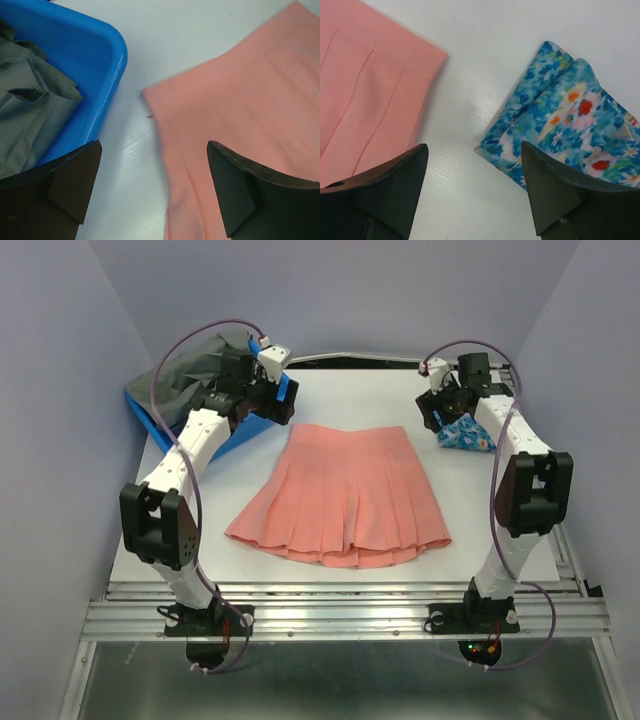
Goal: Fold and stack the skirts
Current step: Flatten the skirt out
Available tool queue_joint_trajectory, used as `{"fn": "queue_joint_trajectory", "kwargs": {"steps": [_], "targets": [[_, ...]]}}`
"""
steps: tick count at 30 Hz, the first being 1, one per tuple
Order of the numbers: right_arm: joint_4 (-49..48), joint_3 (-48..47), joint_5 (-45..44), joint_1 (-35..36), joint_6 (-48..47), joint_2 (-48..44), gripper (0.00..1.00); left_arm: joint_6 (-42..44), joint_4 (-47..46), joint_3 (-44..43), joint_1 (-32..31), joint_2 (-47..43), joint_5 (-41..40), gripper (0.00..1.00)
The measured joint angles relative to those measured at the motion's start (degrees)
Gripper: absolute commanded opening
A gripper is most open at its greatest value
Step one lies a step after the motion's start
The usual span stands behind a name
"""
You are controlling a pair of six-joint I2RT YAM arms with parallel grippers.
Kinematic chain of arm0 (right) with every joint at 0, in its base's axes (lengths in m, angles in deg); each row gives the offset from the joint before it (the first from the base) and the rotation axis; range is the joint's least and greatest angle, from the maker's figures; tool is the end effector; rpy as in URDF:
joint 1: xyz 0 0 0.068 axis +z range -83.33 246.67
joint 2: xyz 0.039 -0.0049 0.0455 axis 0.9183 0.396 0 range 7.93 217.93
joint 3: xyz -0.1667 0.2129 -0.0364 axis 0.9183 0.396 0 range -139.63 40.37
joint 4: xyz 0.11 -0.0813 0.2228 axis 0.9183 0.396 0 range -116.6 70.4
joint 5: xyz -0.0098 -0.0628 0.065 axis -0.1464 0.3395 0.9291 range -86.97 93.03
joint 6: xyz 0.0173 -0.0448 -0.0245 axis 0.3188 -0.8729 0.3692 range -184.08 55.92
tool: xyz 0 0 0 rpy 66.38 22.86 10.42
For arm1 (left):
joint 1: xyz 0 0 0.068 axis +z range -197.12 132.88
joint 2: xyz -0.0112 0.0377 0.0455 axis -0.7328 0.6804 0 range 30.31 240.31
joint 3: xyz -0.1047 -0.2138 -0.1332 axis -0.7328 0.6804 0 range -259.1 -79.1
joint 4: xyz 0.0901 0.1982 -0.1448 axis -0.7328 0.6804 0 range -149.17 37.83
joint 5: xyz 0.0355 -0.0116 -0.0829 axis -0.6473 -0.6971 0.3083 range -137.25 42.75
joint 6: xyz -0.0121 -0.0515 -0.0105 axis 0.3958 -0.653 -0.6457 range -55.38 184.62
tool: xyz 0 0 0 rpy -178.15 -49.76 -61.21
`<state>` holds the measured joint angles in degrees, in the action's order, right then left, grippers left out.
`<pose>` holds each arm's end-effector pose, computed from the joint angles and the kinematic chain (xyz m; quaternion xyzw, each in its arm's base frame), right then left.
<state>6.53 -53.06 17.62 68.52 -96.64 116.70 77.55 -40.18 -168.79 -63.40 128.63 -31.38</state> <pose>0.4284 0.0229 0.2753 -0.3173 0.8727 0.0213 0.3706 0.3864 -0.1230 0.3470 0.2828 0.8019 -0.1330 0.5093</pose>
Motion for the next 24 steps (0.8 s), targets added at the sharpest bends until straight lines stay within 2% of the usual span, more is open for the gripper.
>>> {"fn": "queue_joint_trajectory", "kwargs": {"steps": [4,5,7,9,11,16,19,24], "targets": [[5.42,-0.63,3.3,1.57,-4.87,-0.48,0.61,1.27,2.03,3.13,-0.57,-4.87,0.04,0.77],[7.41,-0.63,3.89,2.29,-6.36,-0.39,0.6,1.62,2.91,3.82,-0.79,-5.35,0.33,0.68],[11.04,-0.63,4.59,3.69,-8.85,-0.07,0.56,1.99,4.87,4.87,-1.36,-5.07,1.03,0.57],[14.62,-0.57,4.85,5.55,-11.65,0.76,0.55,2.62,7.21,5.07,-1.75,-3.61,1.7,0.57],[16.46,0.68,4.7,6.97,-14.38,1.57,0.53,3.41,9.92,5.22,-2.43,-0.94,2.38,0.51],[20.63,10.6,1.84,11.41,-20.13,2.01,0.53,4.66,16.09,4.44,-4.33,8.74,3.3,0.46],[22.73,16.22,0.63,14.82,-22.95,1.64,0.54,5.29,21.86,-1.07,-4.94,17.53,3.76,0.42],[26.53,20.33,2.97,24.37,-24.28,-3.04,0.55,6.4,31.23,-17.03,-5.01,31.41,4.68,0.4]]}}
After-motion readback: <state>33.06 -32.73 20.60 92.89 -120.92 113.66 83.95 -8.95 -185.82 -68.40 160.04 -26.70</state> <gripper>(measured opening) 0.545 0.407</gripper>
